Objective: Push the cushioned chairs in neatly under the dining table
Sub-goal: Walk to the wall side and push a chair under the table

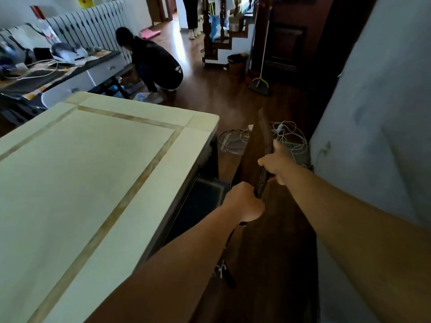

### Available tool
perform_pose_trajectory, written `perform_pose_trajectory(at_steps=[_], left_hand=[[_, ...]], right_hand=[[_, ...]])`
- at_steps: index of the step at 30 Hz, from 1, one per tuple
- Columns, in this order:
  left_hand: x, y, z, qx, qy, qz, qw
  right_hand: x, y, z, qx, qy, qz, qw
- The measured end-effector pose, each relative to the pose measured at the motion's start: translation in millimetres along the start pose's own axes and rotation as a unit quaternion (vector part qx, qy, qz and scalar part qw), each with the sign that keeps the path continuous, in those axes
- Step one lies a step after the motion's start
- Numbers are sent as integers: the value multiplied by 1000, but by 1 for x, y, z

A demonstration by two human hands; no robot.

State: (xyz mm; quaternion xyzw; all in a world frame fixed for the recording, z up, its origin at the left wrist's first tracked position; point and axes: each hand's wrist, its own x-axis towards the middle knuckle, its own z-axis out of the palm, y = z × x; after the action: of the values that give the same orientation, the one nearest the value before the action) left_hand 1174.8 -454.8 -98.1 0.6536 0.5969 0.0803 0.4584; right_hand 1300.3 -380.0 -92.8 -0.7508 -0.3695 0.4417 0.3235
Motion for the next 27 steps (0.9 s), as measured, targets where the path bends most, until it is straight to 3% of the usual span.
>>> perform_pose_trajectory(at_steps=[15,27], left_hand=[[-4,128,147,4,-48,49,998],[-8,164,205,4,-53,47,997]], right_hand=[[-2,76,-178,26,64,7,998],[-9,106,-234,15,96,20,995]])
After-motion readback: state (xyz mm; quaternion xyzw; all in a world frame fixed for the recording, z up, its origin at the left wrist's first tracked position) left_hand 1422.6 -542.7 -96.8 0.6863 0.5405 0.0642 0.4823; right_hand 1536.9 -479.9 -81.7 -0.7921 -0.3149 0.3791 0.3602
